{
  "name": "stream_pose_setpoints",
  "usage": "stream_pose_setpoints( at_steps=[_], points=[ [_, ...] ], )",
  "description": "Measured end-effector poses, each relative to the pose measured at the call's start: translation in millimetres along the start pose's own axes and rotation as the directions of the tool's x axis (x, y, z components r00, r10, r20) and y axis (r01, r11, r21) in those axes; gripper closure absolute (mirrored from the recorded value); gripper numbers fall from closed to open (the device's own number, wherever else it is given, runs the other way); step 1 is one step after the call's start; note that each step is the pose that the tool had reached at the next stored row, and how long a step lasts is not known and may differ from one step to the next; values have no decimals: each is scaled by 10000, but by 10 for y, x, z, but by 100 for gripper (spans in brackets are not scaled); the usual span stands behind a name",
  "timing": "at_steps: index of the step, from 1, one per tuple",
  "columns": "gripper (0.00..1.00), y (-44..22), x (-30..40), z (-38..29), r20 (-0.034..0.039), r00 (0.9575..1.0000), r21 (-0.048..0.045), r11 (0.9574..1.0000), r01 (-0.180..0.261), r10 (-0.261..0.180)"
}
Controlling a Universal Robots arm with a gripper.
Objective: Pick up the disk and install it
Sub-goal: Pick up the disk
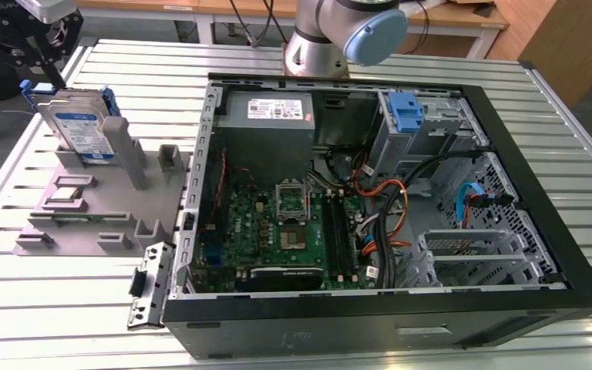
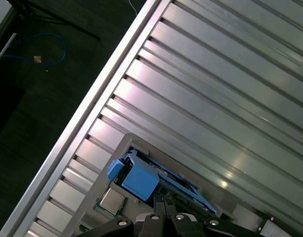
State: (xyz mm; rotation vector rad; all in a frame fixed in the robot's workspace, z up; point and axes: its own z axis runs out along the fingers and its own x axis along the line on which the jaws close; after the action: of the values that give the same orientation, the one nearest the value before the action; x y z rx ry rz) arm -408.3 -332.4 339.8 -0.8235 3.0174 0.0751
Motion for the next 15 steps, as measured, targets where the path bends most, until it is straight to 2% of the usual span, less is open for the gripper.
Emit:
stream_pose_setpoints(
  at_steps=[2, 6, 12, 15],
  points=[
    [90, 0, 0, 0, -3, 10000, -2, 10000, 63, -63],
    [90, 0, 0, 1, -21, 9988, -13, 9988, 495, -495],
    [90, 0, 0, 1, -22, 9986, -14, 9986, 523, -523],
    [90, 0, 0, 1, -28, 9977, -18, 9977, 678, -678]
  ],
)
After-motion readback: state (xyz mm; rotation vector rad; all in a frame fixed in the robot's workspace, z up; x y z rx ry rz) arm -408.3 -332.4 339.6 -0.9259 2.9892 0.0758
